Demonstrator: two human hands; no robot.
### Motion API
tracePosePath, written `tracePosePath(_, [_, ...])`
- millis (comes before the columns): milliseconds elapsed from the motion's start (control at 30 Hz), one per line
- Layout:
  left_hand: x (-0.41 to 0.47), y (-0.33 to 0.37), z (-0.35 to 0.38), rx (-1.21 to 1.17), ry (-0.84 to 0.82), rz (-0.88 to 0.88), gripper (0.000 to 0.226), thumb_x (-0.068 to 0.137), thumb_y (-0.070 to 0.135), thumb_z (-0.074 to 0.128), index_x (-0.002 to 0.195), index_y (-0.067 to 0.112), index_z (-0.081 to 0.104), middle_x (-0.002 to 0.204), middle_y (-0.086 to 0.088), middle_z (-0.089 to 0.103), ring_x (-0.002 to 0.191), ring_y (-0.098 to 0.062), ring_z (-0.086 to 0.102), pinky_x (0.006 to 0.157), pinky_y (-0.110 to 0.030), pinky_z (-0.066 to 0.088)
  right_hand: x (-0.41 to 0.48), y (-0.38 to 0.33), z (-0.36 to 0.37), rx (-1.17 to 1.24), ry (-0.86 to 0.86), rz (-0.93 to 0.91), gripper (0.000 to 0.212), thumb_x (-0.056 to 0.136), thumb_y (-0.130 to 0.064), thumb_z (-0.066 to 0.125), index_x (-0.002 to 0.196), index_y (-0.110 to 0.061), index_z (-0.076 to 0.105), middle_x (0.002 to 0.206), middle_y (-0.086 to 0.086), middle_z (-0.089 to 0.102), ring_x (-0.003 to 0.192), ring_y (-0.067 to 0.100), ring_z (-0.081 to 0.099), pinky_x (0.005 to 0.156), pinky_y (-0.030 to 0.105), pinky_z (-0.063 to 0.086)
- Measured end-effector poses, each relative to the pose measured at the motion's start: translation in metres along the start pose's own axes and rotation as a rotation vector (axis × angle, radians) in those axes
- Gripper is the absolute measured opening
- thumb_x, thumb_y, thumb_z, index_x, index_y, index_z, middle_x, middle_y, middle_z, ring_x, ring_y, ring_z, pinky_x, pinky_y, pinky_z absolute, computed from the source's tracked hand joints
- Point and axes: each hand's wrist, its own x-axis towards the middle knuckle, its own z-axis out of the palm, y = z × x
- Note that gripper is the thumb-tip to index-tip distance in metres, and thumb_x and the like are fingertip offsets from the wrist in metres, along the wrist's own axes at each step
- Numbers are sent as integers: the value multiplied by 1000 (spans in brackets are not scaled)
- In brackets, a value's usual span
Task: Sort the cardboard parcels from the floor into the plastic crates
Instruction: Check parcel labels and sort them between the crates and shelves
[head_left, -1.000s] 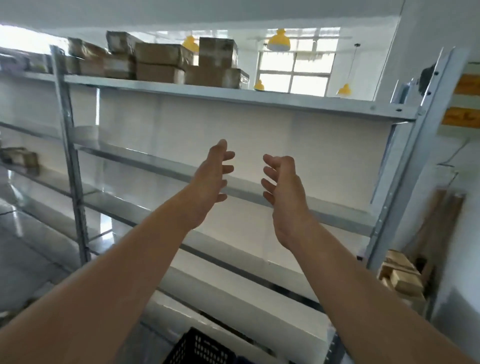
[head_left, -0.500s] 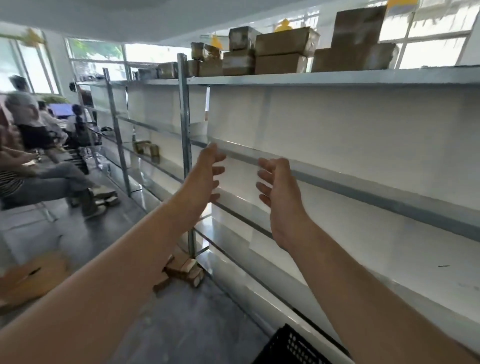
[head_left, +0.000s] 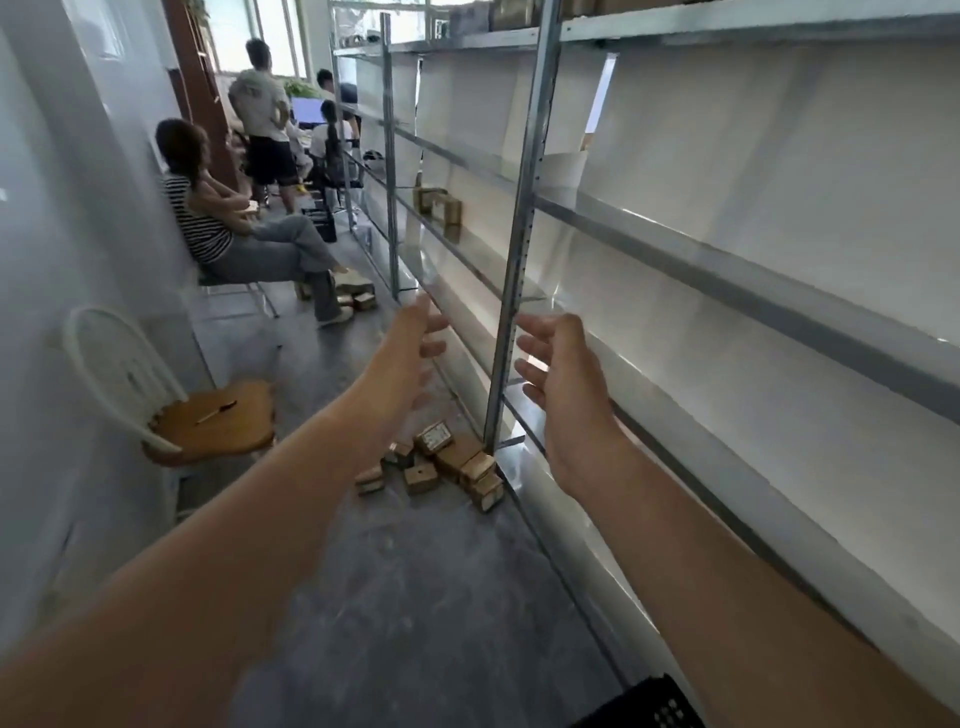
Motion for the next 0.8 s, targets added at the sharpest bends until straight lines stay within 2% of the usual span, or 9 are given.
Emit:
tracePosePath(67, [25,-14,-9,12,36,-35,61,102,66,27,137,29,59,144,-3,53,133,-28,45,112,-52,38,29,18,10,-15,-54,18,43,110,-41,39,136,-27,70,143,-2,65,131,13,61,110,33,49])
tracePosePath(133, [51,-25,-20,13,65,-62,61,102,66,26,137,29,58,145,-4,52,137,-30,43,114,-54,36,59,32,22,1,-88,39,36,112,-36,38,121,-28,72,117,-10,71,101,-3,69,77,10,54])
tracePosePath(167, [65,-30,-26,9,83,-83,60,102,66,26,137,29,59,145,-4,52,139,-31,42,115,-55,35,73,38,30,-1,-100,50,34,113,-34,38,115,-29,72,107,-14,69,88,-8,68,62,5,51])
tracePosePath(200, [79,-34,-33,3,98,-98,59,102,65,26,136,30,59,146,-5,52,140,-32,41,115,-55,35,87,43,40,-14,-115,62,34,113,-33,38,116,-29,71,104,-16,68,85,-9,66,56,4,48])
tracePosePath(333, [152,-52,-67,9,113,-121,62,103,65,25,141,27,56,149,-6,50,144,-34,38,117,-56,32,158,66,88,-10,-136,97,41,112,-36,39,134,-23,71,120,-9,67,102,-1,61,70,17,47])
tracePosePath(400, [195,-60,-84,13,116,-143,62,104,62,25,143,24,55,151,-7,48,145,-35,37,118,-56,31,195,78,113,-13,-140,108,44,113,-38,37,138,-23,70,117,-13,66,103,-2,60,70,15,46])
tracePosePath(467, [243,-67,-100,8,102,-171,59,104,61,26,139,24,57,149,-6,49,145,-35,36,116,-53,32,230,88,138,-8,-127,120,44,113,-39,36,139,-24,69,116,-16,65,108,2,61,71,14,49])
tracePosePath(600, [338,-81,-116,18,46,-236,51,105,59,26,127,27,59,141,-5,51,144,-35,37,111,-50,33,303,114,174,-16,-50,164,44,110,-42,39,139,-28,69,131,-10,66,126,12,60,89,24,45])
tracePosePath(800, [456,-120,-101,53,-92,-280,55,106,58,24,134,24,58,146,-8,50,139,-29,40,113,-49,33,405,163,186,-25,41,257,41,111,-39,39,135,-29,70,133,-6,65,122,9,62,83,22,45])
